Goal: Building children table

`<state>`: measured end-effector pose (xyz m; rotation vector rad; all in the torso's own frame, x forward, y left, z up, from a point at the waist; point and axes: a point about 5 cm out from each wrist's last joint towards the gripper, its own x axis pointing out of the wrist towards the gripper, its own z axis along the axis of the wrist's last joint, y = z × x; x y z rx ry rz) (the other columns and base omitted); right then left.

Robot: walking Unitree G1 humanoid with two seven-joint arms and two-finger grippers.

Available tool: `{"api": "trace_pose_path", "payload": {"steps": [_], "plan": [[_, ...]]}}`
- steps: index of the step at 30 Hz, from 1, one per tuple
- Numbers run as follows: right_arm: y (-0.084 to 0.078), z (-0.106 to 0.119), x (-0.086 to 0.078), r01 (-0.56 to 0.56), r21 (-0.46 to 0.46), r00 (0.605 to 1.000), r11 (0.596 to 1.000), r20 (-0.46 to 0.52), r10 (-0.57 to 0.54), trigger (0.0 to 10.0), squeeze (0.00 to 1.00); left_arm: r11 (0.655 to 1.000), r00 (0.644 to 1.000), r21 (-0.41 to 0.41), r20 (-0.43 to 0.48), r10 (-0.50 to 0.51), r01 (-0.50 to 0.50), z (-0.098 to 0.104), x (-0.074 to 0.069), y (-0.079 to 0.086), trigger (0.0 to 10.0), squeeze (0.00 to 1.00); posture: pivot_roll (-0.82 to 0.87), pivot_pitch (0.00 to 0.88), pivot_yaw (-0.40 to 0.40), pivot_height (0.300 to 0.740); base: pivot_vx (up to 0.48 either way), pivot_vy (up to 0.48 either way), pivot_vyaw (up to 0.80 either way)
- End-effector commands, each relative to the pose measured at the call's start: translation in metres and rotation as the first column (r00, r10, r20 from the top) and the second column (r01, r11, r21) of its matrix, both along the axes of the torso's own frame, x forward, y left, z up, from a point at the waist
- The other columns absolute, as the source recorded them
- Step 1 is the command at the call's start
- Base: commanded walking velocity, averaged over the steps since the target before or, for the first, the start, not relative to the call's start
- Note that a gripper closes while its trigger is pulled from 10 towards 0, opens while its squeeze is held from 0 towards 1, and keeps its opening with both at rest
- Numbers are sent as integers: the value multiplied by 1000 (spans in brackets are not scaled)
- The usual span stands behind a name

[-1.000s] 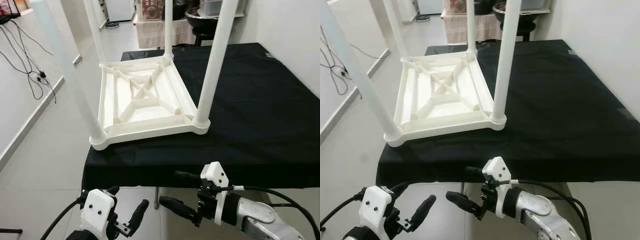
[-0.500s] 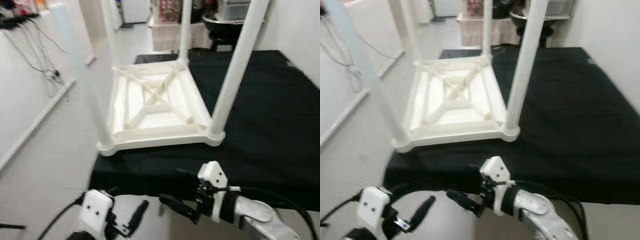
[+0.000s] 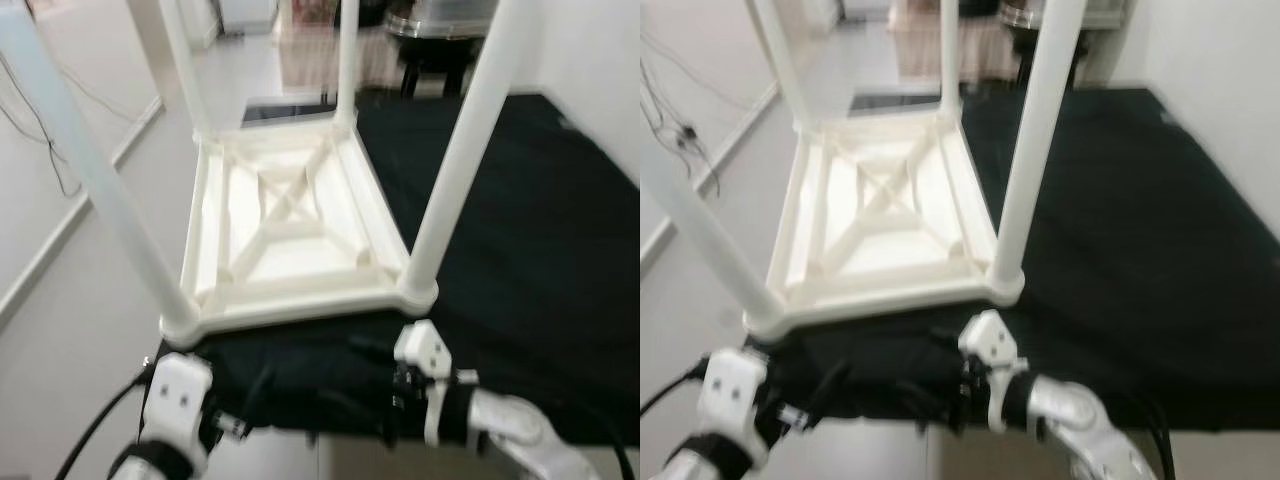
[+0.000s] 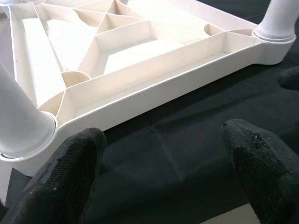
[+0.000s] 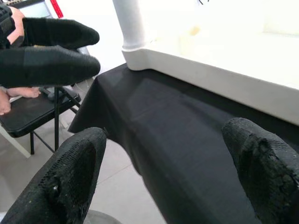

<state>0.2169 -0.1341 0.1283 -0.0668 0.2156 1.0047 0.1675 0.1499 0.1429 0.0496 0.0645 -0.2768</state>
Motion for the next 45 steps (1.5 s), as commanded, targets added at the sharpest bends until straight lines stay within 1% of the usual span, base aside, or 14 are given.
{"api": "trace_pose_path", "payload": {"steps": [1, 2, 5, 6, 10, 13, 14, 16, 17, 22, 23, 29, 37, 45], "plan": [[1, 0, -1, -10, 2, 1000, 1000, 7, 10, 10000, 0, 999, 999, 21, -17, 37, -36, -3, -1, 4, 10000, 0, -22, 103, 33, 740, 0, 0, 0], [0, 2, 3, -6, -8, 1000, 1000, 27, 7, 10000, 0, 984, 986, 67, 23, 165, -166, 0, 4, 17, 10000, 0, -18, 104, 31, 740, 0, 0, 0], [0, 3, 6, 2, -14, 999, 1000, 41, -1, 10000, 0, 965, 969, 95, 55, 241, -245, 3, 7, 25, 10000, 0, -18, 104, 31, 740, 0, 0, 0], [-1, 9, 16, 53, -4, 996, 999, 69, -52, 10000, 0, 913, 919, 125, 119, 376, -389, 12, 12, 43, 10000, 0, -20, 109, 33, 740, 0, 0, 0], [-1, 14, 22, 74, 4, 993, 997, 91, -74, 10000, 0, 879, 887, 142, 148, 436, -456, 14, 13, 52, 10000, 0, -21, 111, 34, 740, 0, 0, 0], [-1, 20, 28, 97, 15, 988, 995, 118, -98, 10000, 0, 872, 878, 130, 158, 453, -473, 14, 15, 55, 10000, 0, -23, 112, 34, 740, 0, 0, 0], [0, 23, 30, 103, 21, 986, 994, 126, -105, 10000, 0, 888, 889, 107, 159, 430, -448, 13, 19, 52, 10000, 192, -25, 111, 34, 740, 0, 0, 0], [0, 25, 32, 108, 28, 985, 994, 134, -111, 10000, 0, 903, 900, 78, 162, 406, -421, 13, 23, 49, 10000, 192, -25, 111, 34, 740, 0, 0, 0], [1, 26, 33, 106, 31, 984, 994, 139, -109, 10000, 0, 908, 902, 63, 165, 400, -414, 13, 26, 47, 10000, 1000, -27, 112, 34, 740, 0, 0, 0], [4, 30, 35, 102, 39, 982, 994, 154, -107, 10000, 0, 919, 910, 50, 173, 377, -390, 14, 36, 40, 10000, 1000, -29, 113, 34, 740, 0, 0, 0], [4, 32, 36, 103, 44, 982, 994, 156, -108, 10000, 0, 921, 911, 37, 172, 375, -387, 15, 39, 40, 10000, 0, -33, 115, 31, 740, 0, 0, 0], [4, 36, 37, 102, 49, 981, 994, 161, -109, 10000, 0, 927, 909, -43, 184, 375, -374, 20, 50, 45, 10000, 0, -44, 130, 25, 740, 0, 0, 0], [2, 41, 36, 97, 46, 981, 994, 165, -103, 10000, 0, 893, 869, -27, 219, 444, -449, 19, 56, 63, 10000, 0, -67, 154, 25, 740, 0, 0, 0], [3, 47, 33, 98, 55, 980, 994, 171, -106, 10000, 0, 887, 862, -15, 231, 452, -461, 16, 65, 74, 10000, 0, -85, 168, 27, 740, 0, 0, 0]]}}
